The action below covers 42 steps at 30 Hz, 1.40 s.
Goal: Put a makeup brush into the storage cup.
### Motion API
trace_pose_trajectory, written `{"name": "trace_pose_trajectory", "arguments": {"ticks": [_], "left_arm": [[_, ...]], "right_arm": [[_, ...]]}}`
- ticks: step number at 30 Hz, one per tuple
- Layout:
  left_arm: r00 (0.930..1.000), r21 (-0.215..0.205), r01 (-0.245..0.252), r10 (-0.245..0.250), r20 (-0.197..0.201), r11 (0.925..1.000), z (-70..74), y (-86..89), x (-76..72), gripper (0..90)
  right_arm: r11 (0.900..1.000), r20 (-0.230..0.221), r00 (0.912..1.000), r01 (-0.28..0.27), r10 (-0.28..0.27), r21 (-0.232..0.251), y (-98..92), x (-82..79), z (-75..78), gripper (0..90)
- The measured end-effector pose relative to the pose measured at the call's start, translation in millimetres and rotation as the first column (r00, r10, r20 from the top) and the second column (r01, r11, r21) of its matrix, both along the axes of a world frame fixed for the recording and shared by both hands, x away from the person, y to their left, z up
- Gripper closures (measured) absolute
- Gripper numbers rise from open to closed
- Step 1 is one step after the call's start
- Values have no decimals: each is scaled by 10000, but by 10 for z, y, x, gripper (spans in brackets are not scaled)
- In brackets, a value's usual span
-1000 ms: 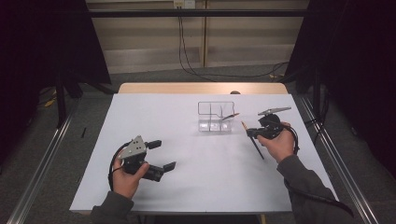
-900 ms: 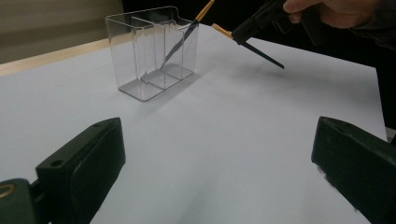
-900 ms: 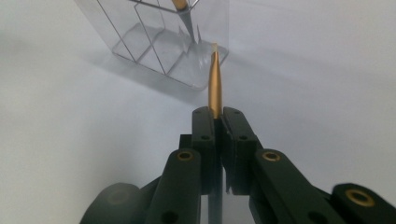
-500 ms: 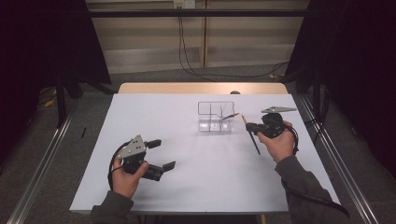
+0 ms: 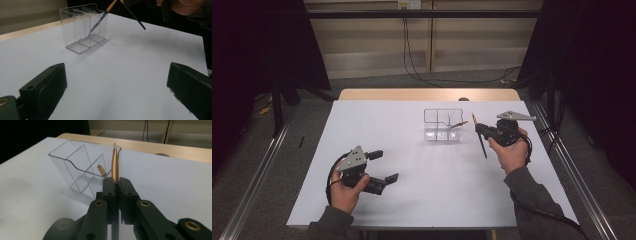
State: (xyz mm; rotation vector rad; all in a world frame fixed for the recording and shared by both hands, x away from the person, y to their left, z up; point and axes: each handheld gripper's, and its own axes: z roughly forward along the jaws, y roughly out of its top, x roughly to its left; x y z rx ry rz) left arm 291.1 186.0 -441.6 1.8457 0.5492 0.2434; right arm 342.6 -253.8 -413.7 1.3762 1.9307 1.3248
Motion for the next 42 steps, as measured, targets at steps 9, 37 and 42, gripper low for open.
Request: {"name": "trace_pose_trajectory", "arguments": {"ticks": [9, 37, 42], "left_arm": [[10000, 69, 29, -29, 22, 10000, 0, 9, 5, 26], [9999, -189, 2, -5, -129, 9998, -18, 29, 19, 27], [9999, -135, -3, 1, -130, 9999, -24, 44, 14, 26]], "right_arm": [[9996, 972, 9950, 218, -235, 191, -3, -36, 41, 847], [9955, 2496, 9657, 531, -710, 779, -4, -9, 235, 847], [9951, 2623, 9621, 543, -744, 830, 0, 22, 251, 847]]}}
